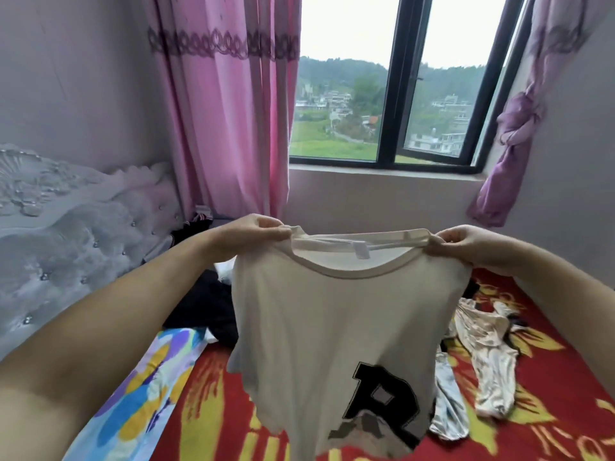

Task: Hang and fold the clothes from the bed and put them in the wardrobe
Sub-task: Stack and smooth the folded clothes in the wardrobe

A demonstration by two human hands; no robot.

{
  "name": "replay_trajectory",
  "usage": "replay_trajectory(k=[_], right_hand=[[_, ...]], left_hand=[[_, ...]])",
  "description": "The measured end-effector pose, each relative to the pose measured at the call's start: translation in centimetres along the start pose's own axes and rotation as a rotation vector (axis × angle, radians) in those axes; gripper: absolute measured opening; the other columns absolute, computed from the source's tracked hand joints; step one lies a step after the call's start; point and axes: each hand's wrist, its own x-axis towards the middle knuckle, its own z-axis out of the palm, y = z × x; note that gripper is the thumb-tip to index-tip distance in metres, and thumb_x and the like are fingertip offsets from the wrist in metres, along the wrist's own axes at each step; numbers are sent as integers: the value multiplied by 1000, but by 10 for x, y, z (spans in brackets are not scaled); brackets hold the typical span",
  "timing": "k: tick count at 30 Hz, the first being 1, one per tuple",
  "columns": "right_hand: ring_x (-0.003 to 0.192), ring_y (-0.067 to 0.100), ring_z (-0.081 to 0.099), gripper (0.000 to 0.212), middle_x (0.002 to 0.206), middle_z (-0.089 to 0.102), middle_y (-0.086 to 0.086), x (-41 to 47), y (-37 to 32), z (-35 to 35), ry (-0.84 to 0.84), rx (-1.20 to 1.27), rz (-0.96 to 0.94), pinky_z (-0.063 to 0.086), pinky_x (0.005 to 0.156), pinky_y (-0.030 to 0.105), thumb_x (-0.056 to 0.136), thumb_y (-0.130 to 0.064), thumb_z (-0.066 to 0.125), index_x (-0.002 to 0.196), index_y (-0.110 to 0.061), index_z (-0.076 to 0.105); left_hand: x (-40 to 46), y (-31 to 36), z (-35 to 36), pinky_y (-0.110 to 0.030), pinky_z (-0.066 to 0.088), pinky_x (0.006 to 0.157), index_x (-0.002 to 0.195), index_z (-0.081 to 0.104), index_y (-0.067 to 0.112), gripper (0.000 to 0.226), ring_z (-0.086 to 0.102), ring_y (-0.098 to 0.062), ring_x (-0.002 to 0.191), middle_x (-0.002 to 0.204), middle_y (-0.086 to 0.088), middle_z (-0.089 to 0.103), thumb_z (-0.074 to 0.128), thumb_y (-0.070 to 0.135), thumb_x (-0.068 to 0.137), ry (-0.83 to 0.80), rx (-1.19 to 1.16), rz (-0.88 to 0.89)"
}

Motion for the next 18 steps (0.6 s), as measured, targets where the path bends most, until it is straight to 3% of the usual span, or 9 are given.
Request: replay_trajectory(k=[3, 6, 8, 10, 14, 18], right_hand=[[58, 9, 62, 35, 71, 69, -1, 5, 1, 8, 121, 61, -28, 52, 52, 21, 79, -45, 63, 89, -13, 72], [59, 13, 64, 28, 73, 70, 1, 14, -12, 22, 237, 87, -20, 55, 56, 25, 95, -37, 54, 89, -14, 69], [63, 18, 61, 32, 77, 66, 6, 21, -25, 38, 276, 117, -33, 53, 59, 28, 101, -30, 46, 91, -7, 67], [67, 22, 57, 34, 78, 61, 11, 23, -43, 56, 293, 140, -53, 48, 63, 31, 103, -26, 42, 93, -2, 64], [79, 24, 52, 35, 89, 56, 15, 20, -72, 98, 194, 179, -158, 42, 69, 34, 104, -22, 39, 103, 5, 61], [86, 9, 56, 32, 100, 61, 7, 4, -85, 118, 83, 163, -257, 47, 76, 21, 104, -26, 37, 115, -2, 57]], left_hand=[[2, 2, 7, -22, 54, 63, 99, 71, 12, 26, 66, -12, 77, 86, -1, 72, 60, 34, 92, 97, -109, 30], [7, 13, 22, -35, 51, 69, 103, 68, 5, 30, 61, -26, 81, 96, -15, 66, 52, 30, 98, 249, -198, 11], [7, 26, 39, -35, 40, 65, 105, 61, -2, 32, 50, -28, 77, 94, -19, 56, 46, 25, 101, 235, -214, -4], [6, 42, 60, -30, 40, 58, 98, 57, 4, 23, 51, -22, 65, 83, -15, 53, 39, 17, 103, 167, -261, -2], [2, 71, 96, -25, 48, 46, 85, 46, 15, 22, 54, -11, 48, 67, -4, 49, 35, 15, 104, 54, -336, 6], [0, 81, 102, -28, 55, 48, 87, 46, 12, 18, 58, -13, 49, 70, -8, 53, 38, 15, 103, 145, -338, 56]])
